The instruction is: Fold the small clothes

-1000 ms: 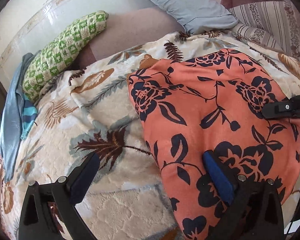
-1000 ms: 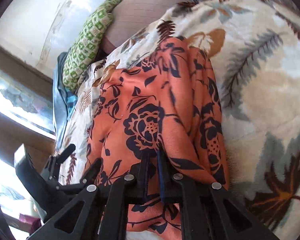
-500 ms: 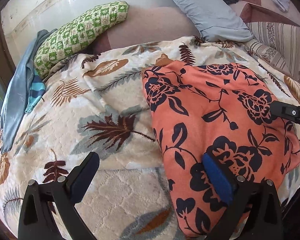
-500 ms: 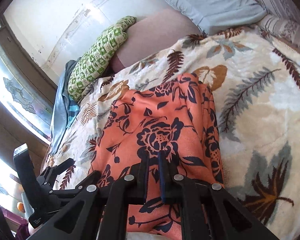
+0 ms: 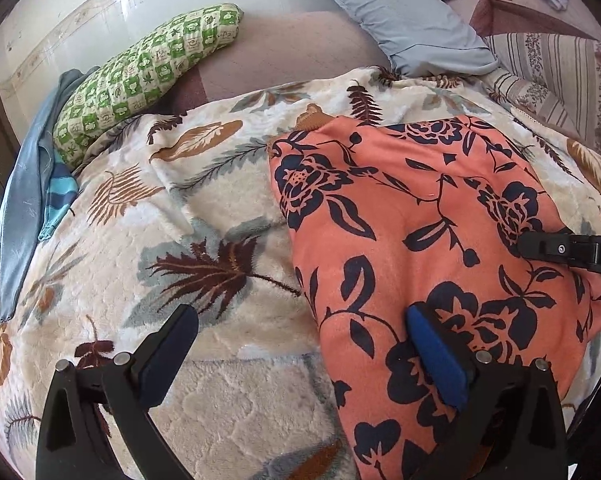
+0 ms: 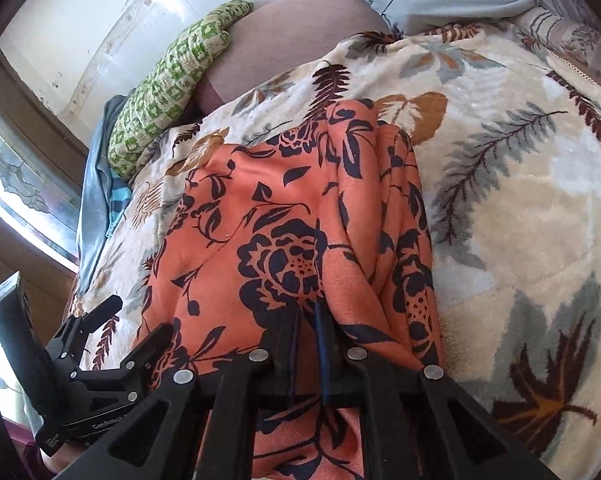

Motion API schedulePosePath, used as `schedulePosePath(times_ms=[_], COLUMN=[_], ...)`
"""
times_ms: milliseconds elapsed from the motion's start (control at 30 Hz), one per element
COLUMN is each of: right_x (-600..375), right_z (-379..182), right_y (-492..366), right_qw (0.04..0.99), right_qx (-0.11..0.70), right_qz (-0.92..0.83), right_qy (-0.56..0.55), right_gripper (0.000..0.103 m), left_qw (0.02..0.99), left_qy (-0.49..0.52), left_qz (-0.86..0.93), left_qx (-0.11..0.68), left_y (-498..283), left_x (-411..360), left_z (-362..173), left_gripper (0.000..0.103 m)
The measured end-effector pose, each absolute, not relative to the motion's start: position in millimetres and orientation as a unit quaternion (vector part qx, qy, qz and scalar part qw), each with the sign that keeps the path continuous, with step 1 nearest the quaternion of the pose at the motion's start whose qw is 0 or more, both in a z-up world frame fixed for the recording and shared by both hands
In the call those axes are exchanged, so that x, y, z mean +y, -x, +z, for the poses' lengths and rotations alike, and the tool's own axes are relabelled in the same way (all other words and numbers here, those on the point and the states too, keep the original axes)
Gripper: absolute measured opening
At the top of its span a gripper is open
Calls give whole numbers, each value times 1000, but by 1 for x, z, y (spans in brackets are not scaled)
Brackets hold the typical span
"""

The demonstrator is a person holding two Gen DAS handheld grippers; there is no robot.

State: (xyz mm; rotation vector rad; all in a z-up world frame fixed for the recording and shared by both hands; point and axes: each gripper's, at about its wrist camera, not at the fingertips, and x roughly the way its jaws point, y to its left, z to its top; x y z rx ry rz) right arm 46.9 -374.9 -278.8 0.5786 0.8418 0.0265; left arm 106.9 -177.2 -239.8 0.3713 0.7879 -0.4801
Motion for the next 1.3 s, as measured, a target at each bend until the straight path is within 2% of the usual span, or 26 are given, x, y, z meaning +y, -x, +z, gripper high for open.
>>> schedulePosePath(times_ms=[1300], right_x=[-375], right_z=[-278], right_y=[-33], right_qw=[877], right_qx=[382], right_qz=[16], right_qy=[-291], right_gripper=[11], left_qw=[887], left_qy=[-151], left_qz=[-226], left_qx=[374], left_y=[-102], left_x=[-168], left_z=[-245], left_gripper=[103])
